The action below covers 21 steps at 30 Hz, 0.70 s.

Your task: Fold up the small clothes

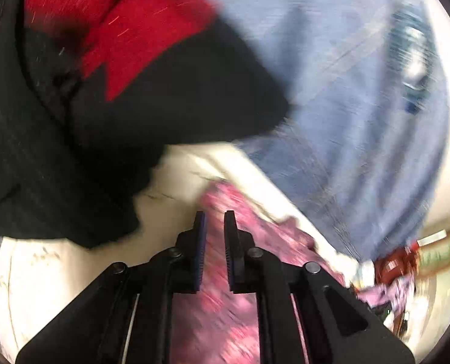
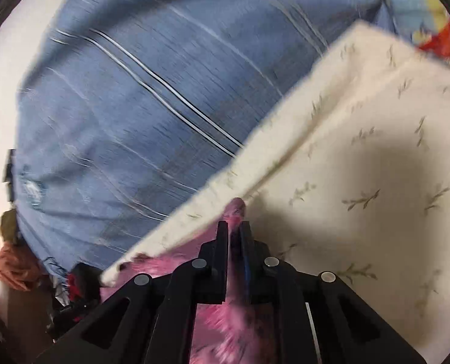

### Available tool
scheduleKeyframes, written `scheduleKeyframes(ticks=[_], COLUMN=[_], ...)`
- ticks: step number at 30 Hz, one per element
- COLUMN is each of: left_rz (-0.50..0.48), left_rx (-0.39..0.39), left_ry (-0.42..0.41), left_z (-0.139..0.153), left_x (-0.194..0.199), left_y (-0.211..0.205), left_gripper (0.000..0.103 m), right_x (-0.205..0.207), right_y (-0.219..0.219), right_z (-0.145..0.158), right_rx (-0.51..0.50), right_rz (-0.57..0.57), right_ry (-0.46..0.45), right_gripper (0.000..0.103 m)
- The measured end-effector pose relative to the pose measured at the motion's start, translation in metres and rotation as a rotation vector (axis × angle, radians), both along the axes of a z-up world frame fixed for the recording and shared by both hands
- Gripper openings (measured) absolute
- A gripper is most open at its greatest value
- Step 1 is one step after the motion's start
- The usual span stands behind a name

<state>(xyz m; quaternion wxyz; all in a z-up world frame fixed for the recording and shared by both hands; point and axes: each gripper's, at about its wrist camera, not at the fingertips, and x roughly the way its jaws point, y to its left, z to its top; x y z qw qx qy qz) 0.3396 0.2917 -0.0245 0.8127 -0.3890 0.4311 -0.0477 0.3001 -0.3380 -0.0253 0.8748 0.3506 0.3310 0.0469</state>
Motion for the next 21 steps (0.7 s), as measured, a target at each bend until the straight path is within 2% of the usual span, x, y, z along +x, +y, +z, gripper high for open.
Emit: scheduleKeyframes(ticks=[1, 2, 3, 5, 7, 8, 9, 10, 14, 16, 19, 21], left_rz=[-0.026, -0.044, -0.068, -0.098, -0.127, -0.133, -0.136, -0.143, -0.161, -0.158, -0.156, -0.137], left_rx=[0.001, 0.002, 0.009, 0.053, 0.155, 0.208, 0.272, 0.300, 0.297, 0.261, 0.226, 0.207], left_ry=[-0.026, -0.035, -0.038, -0.014, 0.056, 0.046, 0.041, 0.054, 0.061, 0.054, 0.072, 0.136], left_z=[0.006, 0.008, 0.006, -0.004, -0.020, -0.021, -0.014, -0.010, 0.007, 0.012, -0.002, -0.023], left_x=[-0.007, -0.010, -0.014, -0.015, -0.013, -0.014, -0.017, -0.020, -0.042, -0.065, -0.094, -0.105], left_y=[-0.008, -0.016, -0.028, -0.050, -0.068, -0.073, -0.082, -0.085, -0.084, -0.076, -0.089, -0.100], left_gripper=[0.028, 0.052, 0.066, 0.066, 0.066, 0.066, 0.066, 0.066, 0.066, 0.066, 0.072, 0.073], right_x=[-0.011, -0.018, -0.024, -0.035, -0.035, -0.032, -0.035, -0.042, -0.080, -0.109, -0.144, -0.160], right_y=[0.004, 0.009, 0.014, 0.020, 0.031, 0.034, 0.033, 0.029, 0.024, 0.025, 0.038, 0.039], right_z=[0.009, 0.014, 0.015, 0.007, -0.011, -0.020, -0.023, -0.019, 0.008, 0.016, 0.003, -0.019], right_rx=[-0.003, 0.000, 0.006, 0.022, -0.027, -0.049, -0.045, -0.034, -0.059, -0.061, -0.042, -0.057], right_rz=[0.019, 0.042, 0.067, 0.120, 0.144, 0.152, 0.146, 0.125, 0.131, 0.173, 0.233, 0.255], right_ry=[-0.052, -0.078, -0.090, -0.070, 0.013, 0.064, 0.063, 0.049, 0.000, -0.030, -0.011, 0.061], right_gripper=[0.011, 0.011, 0.012, 0.019, 0.022, 0.016, 0.015, 0.018, 0.034, 0.040, 0.048, 0.051])
